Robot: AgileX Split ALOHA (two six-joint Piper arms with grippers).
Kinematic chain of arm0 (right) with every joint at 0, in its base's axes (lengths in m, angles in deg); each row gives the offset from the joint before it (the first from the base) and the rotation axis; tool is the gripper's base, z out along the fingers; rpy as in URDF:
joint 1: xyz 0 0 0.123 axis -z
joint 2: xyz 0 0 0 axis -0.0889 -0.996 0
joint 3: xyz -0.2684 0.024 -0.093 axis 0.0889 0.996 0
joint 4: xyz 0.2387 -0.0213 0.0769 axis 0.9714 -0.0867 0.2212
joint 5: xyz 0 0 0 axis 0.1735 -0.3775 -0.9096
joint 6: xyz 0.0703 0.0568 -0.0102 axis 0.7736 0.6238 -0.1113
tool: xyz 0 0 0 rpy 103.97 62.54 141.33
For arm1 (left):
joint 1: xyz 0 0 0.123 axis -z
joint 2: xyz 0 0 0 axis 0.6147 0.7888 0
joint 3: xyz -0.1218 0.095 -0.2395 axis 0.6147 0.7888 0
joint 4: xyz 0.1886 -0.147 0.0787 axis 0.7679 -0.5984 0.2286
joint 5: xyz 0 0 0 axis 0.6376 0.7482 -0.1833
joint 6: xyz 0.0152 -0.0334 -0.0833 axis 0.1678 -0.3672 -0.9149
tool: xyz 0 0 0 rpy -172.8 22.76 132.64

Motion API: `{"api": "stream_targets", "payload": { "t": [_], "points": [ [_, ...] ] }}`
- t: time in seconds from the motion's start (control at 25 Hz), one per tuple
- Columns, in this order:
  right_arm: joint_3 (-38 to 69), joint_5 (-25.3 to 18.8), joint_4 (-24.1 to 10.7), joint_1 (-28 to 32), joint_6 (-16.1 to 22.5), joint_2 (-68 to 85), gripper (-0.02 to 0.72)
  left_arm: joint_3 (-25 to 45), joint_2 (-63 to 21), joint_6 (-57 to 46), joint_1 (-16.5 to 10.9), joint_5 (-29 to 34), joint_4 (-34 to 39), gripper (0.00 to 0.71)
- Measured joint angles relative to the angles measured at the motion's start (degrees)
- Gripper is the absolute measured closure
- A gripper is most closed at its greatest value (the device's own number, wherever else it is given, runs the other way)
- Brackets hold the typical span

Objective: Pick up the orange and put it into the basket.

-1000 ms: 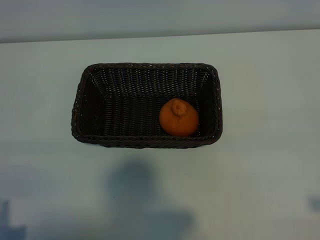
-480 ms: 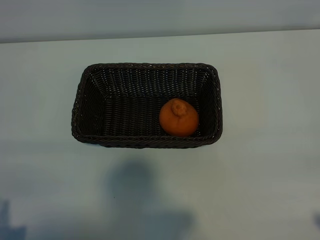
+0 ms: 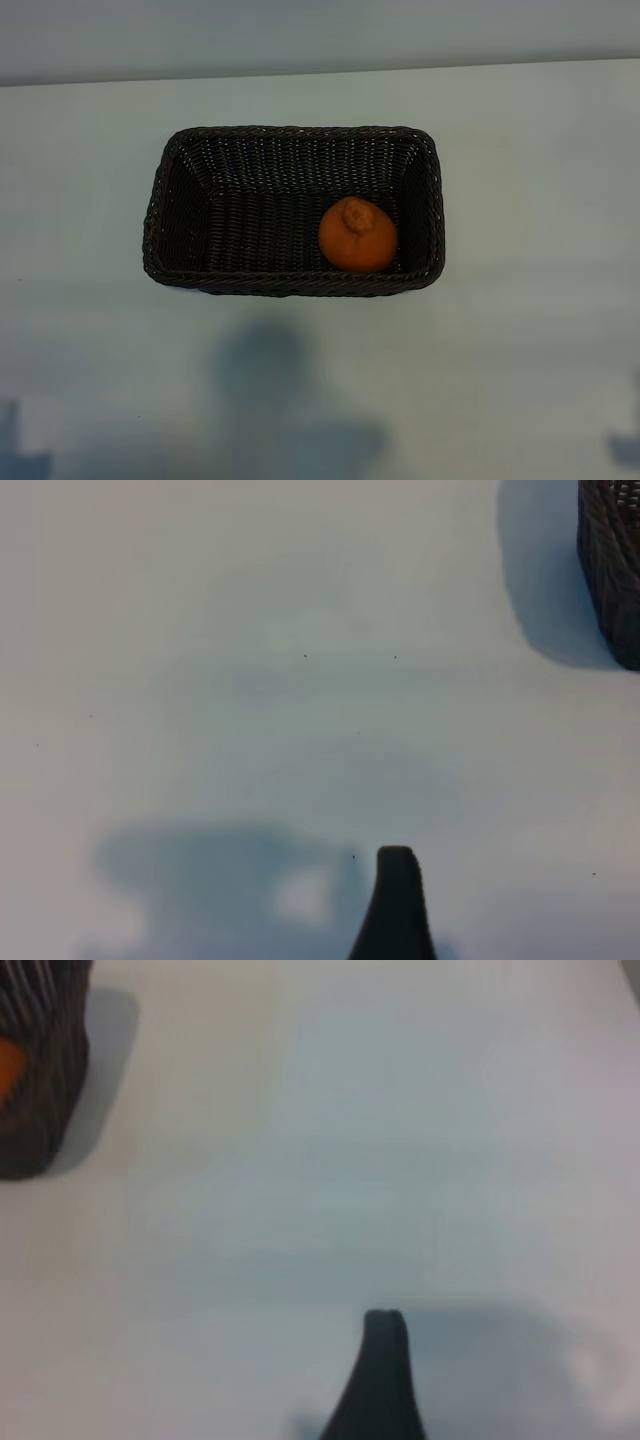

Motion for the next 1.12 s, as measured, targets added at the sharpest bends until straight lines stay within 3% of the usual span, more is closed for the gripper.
{"api": "stream_targets", "payload": {
  "t": [0.48, 0.68, 1.12],
  "points": [
    [0.7, 1.6, 0.0, 0.0, -0.5, 0.0, 0.109, 0.0, 0.0, 0.1, 0.0, 0.0, 0.0, 0.118],
    [2.8, 4.8, 0.1, 0.0, -0.7, 0.0, 0.111, 0.0, 0.0, 0.1, 0.0, 0.0, 0.0, 0.118],
    [2.8, 5.6, 0.3, 0.0, -0.9, 0.0, 0.162, 0.0, 0.0, 0.1, 0.0, 0.0, 0.0, 0.118]
  ]
}}
